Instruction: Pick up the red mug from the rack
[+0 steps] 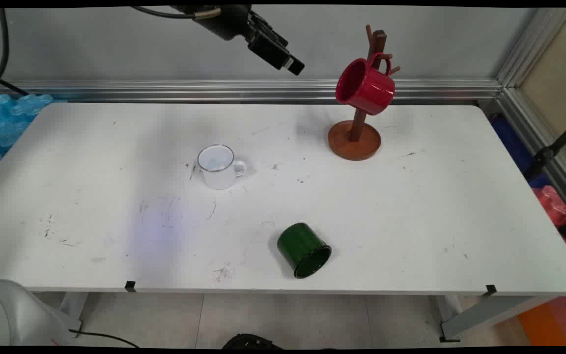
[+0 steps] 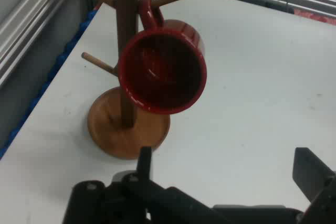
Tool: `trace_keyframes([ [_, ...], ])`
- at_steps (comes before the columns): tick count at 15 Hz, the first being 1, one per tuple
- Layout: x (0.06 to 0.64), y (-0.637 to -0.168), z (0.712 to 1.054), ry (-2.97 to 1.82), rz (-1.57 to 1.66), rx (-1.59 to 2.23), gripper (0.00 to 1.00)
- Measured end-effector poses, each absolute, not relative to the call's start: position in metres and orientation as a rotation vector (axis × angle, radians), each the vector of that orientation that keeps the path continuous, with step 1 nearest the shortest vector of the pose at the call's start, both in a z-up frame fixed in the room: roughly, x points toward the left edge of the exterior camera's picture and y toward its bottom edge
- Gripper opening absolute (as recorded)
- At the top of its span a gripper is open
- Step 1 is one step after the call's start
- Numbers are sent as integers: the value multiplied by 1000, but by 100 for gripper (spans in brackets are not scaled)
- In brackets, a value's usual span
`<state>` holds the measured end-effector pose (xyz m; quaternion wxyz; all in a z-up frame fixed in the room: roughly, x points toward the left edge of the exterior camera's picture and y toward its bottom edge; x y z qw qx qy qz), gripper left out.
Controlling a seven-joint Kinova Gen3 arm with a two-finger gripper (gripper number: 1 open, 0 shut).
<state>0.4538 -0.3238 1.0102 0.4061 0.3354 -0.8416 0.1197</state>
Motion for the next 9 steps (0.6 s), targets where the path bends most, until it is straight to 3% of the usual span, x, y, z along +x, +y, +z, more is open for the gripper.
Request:
trace_keyframes([
  [9,429,-352,1001,-2124,273,849,100],
])
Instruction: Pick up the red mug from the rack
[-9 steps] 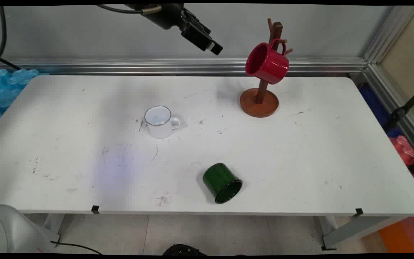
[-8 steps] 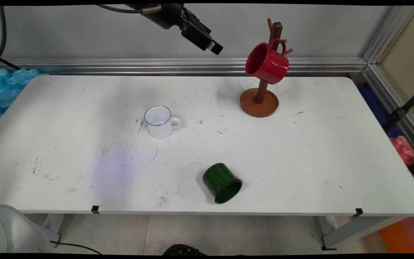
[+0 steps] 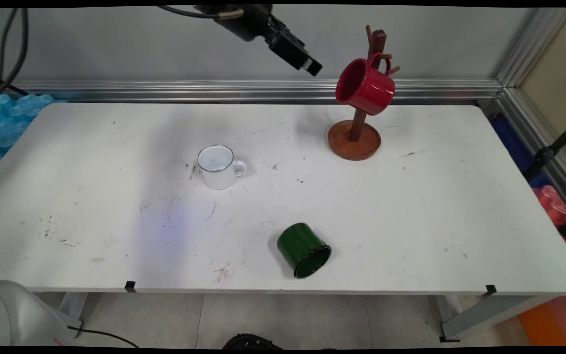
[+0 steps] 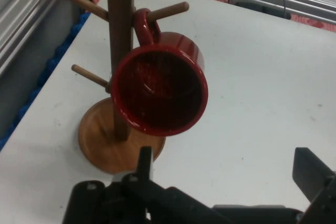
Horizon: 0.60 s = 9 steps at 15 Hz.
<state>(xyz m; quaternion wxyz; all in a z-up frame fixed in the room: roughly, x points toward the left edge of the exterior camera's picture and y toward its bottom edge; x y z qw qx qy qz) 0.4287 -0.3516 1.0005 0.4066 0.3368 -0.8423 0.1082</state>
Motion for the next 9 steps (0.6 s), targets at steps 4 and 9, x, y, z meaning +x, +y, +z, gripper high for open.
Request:
trace_keyframes([
  [4,407,-372,987,-2123,254,881,100],
  [9,380,-393,971,-2106,218,924,100],
])
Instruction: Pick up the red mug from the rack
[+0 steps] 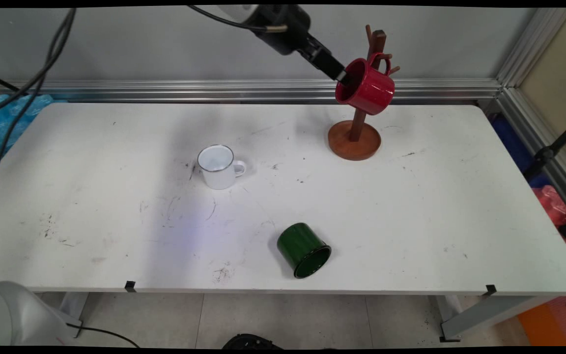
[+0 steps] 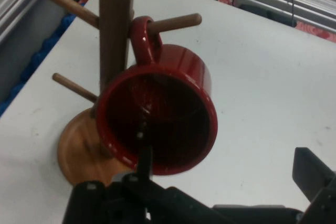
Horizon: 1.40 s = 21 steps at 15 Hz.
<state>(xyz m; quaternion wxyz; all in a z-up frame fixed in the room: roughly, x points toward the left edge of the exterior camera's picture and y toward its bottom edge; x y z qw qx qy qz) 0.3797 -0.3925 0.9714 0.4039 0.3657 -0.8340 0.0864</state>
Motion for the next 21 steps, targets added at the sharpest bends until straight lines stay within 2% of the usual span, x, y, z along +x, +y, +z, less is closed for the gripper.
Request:
trace_keyframes([
  [6,343,-417,947,-2073,172,980,100],
  [17,319,-436,925,-2043,165,1030,100],
  [18,318,-437,924,-2043,165,1031,0],
  [21,317,-438,921,-2045,165,1029,0],
])
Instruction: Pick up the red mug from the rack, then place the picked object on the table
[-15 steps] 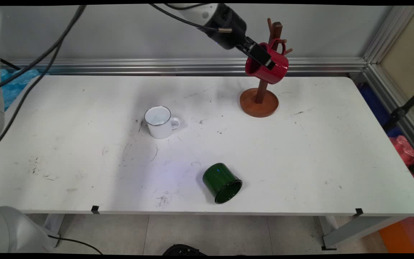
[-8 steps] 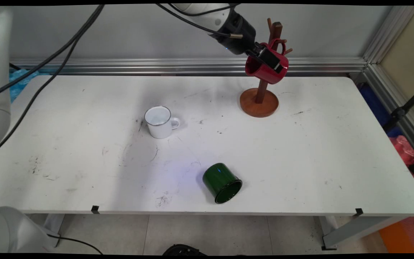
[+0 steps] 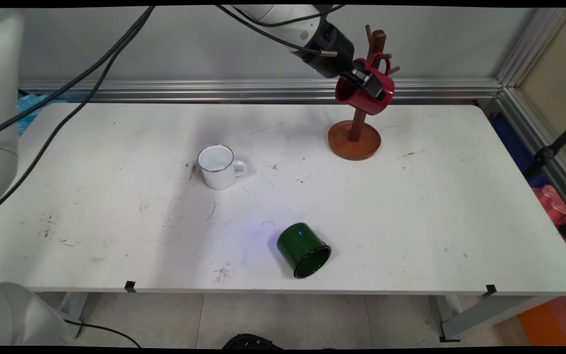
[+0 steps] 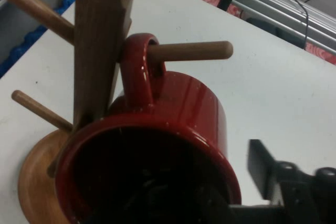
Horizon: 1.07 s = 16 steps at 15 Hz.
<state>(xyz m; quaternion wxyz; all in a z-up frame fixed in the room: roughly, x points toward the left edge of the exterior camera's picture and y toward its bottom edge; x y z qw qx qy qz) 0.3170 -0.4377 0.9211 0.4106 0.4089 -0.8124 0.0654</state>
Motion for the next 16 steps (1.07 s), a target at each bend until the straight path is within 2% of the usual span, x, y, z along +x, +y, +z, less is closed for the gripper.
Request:
trace_keyframes([
  [16,317,-430,924,-2058,157,997,0],
])
